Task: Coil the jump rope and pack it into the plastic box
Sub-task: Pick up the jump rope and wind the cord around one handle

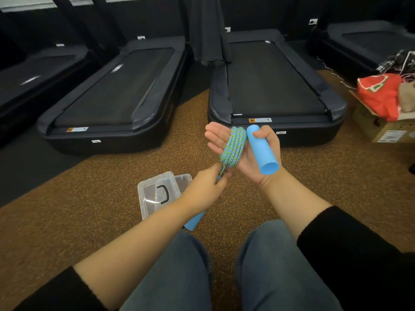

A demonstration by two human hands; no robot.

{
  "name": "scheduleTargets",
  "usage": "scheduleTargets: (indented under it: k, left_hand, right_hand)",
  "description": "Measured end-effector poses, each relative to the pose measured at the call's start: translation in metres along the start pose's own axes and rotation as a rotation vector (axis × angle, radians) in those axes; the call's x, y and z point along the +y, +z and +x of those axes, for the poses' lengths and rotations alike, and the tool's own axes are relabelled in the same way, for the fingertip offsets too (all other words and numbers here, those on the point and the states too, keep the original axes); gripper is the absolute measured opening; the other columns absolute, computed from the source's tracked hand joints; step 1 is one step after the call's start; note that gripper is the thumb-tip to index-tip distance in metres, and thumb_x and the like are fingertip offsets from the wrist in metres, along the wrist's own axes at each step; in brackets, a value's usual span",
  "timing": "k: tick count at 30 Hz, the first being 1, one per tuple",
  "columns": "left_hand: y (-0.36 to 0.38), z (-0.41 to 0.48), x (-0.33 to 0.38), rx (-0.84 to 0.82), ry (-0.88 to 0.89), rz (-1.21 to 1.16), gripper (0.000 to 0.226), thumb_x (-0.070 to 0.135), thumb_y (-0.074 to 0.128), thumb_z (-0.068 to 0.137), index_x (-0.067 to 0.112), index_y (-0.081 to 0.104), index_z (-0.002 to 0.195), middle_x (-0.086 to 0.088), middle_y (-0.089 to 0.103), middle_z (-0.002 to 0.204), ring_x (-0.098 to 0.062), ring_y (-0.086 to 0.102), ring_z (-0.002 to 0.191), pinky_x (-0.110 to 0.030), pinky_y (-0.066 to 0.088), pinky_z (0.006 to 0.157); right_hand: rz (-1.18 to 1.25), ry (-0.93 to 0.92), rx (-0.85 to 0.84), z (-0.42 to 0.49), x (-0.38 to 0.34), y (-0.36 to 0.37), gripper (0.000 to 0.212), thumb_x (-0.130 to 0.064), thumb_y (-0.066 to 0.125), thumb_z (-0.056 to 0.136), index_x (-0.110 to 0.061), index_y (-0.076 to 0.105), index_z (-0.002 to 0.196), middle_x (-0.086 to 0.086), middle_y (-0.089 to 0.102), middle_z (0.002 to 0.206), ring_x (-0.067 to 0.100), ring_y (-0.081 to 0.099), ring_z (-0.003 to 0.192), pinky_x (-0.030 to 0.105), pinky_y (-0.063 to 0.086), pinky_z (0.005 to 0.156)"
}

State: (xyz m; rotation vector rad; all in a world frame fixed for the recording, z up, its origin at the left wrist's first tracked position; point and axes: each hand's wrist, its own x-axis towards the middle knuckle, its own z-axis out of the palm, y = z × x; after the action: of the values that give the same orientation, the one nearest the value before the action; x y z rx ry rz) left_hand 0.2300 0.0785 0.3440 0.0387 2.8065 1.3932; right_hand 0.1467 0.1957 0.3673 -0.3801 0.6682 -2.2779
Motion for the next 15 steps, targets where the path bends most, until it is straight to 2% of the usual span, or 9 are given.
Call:
scheduleTargets:
  k: [2,5,8,11,15]
  left_hand:
    - [-0.002,-0.002,0.001,-0.019,0.007,0.031,0.006,0.025,0.05,0.094,0.023,0.053,0.098,0.006,0.058,0.072,-0.009,0.054,0.048,-0.012,0.041,0.045]
    - [-0.007,-0.005,0.004,-0.02,0.041,0.14,0.017,0.029,0.055,0.091,0.021,0.053,0.105,0.003,0.059,0.082,-0.011,0.056,0.054,-0.022,0.045,0.056]
    - [-0.012,-0.007,0.005,0.002,0.107,0.379,0.02,0.029,0.058,0.088,0.016,0.049,0.102,0.002,0.053,0.086,-0.017,0.05,0.075,-0.028,0.036,0.067]
    - [-0.017,-0.01,0.005,0.004,0.11,0.452,0.019,0.021,0.058,0.085,0.016,0.051,0.103,-0.004,0.061,0.093,-0.025,0.058,0.087,-0.031,0.041,0.069]
    - [-0.024,-0.015,0.009,0.005,0.1,0.645,0.033,0.016,0.056,0.08,0.019,0.051,0.112,-0.006,0.063,0.103,-0.029,0.061,0.094,-0.036,0.047,0.07]
  right_hand:
    - [-0.012,0.018,-0.123,0.0,0.0,0.0,0.078,-0.02,0.049,0.07,0.014,0.031,0.138,0.03,0.042,0.14,0.038,0.04,0.133,0.046,0.023,0.116]
    - [0.009,0.069,-0.155,0.0,-0.003,0.001,0.075,-0.022,0.047,0.071,0.013,0.034,0.137,0.03,0.042,0.14,0.038,0.041,0.133,0.045,0.027,0.114]
    - [-0.052,0.082,-0.11,0.002,-0.003,-0.004,0.073,-0.023,0.046,0.071,0.011,0.038,0.135,0.029,0.044,0.139,0.037,0.044,0.13,0.044,0.033,0.111]
    - [-0.065,0.101,-0.075,0.002,-0.001,-0.003,0.074,-0.022,0.052,0.068,0.011,0.04,0.134,0.028,0.043,0.14,0.037,0.043,0.131,0.044,0.031,0.111]
    - [-0.153,0.156,-0.085,0.004,0.003,-0.007,0.075,-0.022,0.055,0.064,0.009,0.043,0.132,0.027,0.047,0.138,0.036,0.044,0.131,0.042,0.031,0.111]
